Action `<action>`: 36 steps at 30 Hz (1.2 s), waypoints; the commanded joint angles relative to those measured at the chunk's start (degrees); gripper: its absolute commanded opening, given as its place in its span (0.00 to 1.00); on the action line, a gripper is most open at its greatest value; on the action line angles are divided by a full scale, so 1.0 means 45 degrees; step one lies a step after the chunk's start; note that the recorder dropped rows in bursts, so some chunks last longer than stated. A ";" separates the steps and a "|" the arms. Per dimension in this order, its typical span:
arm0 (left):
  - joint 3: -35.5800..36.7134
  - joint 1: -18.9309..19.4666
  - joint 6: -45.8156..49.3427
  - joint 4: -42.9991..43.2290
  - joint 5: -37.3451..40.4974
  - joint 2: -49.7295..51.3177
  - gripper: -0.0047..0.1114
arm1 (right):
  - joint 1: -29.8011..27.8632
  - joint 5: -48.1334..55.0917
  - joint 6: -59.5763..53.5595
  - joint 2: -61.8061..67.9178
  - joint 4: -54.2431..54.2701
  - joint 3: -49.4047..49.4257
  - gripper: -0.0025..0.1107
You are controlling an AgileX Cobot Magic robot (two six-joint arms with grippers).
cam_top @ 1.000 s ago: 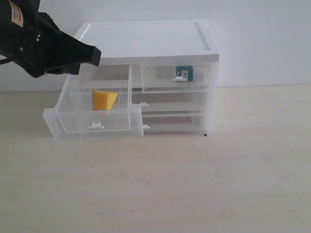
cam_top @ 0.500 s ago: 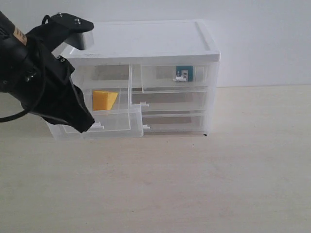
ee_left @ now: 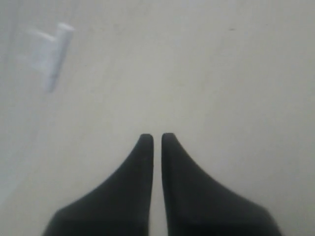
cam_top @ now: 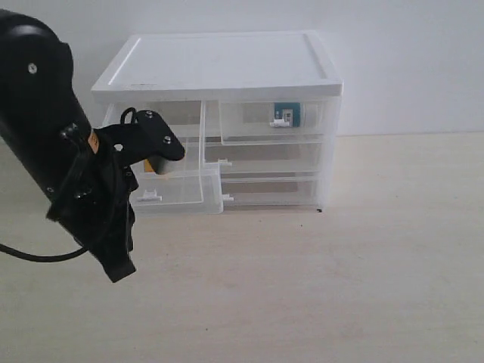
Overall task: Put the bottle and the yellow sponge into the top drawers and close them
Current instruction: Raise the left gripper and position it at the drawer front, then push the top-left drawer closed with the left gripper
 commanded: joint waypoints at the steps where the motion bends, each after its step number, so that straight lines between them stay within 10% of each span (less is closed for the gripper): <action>1: 0.0443 -0.1006 -0.2928 0.3974 -0.1095 0.0029 0.08 | -0.0067 -0.0060 -0.0008 -0.0049 -0.0030 0.0075 0.02; 36: 0.0861 -0.1447 -1.1163 1.3710 -0.4747 0.0701 0.08 | -0.0067 -0.0190 -0.0008 -0.0049 -0.0030 0.0075 0.02</action>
